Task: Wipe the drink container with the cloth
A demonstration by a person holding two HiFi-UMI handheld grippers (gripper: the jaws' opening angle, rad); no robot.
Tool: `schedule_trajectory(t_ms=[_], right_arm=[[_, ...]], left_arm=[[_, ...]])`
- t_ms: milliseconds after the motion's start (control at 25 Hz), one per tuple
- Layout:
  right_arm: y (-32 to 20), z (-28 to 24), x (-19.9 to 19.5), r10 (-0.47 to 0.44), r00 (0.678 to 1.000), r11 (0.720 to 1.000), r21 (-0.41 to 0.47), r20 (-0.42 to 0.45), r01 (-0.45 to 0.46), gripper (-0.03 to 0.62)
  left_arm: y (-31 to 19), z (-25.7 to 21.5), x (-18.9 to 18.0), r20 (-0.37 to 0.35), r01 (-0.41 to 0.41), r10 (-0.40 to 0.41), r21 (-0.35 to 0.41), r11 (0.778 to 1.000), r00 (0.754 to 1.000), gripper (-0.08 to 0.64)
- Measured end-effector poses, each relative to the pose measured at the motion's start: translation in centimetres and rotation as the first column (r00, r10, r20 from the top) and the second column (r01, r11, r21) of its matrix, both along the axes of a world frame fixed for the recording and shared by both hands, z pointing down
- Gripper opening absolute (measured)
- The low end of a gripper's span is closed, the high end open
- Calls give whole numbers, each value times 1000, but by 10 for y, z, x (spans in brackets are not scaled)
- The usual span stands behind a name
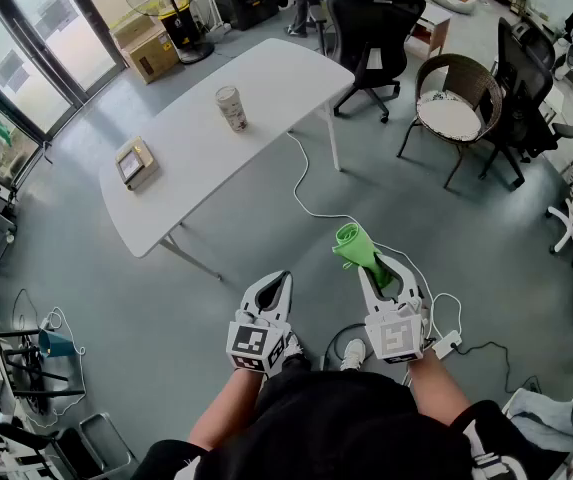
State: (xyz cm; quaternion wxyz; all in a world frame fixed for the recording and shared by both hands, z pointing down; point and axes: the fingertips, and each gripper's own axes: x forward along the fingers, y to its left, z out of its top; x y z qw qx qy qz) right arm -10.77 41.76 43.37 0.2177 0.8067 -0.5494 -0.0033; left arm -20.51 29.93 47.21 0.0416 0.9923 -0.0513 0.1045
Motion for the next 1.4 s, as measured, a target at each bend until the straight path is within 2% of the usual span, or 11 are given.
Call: schedule_trajectory(t_ms=[160,560,840,1040,1200,1400], right_arm=[[2,-7,0,14,1000,998,55,-4,-14,102],[-15,-5,-10,18,1000,999,44,-23,-17,103],[-59,-18,-24,49,998,996,79,-33,-46,112],[-97,-20,-38,59,998,990,127,16,-61,112],[-125,-24,-59,58,998,991,119,-3,-57,110],[-149,-24,-73,60,998,989,135,32,-64,112]], left_arm=[[1,1,-1,5,-1,2,-3,1000,1000,14],[-15,6,-11,8,-7,7,2,1000,1000,14],[-60,4,-31,0,2,-2,10,1000,1000,14],[-101,0,-52,-14,8,-8,18,1000,1000,14],[-130,-4,-67,-23,9,-8,19,1000,1000,14],[-156,-7,-78,-47,22,-22,7,1000,999,14]])
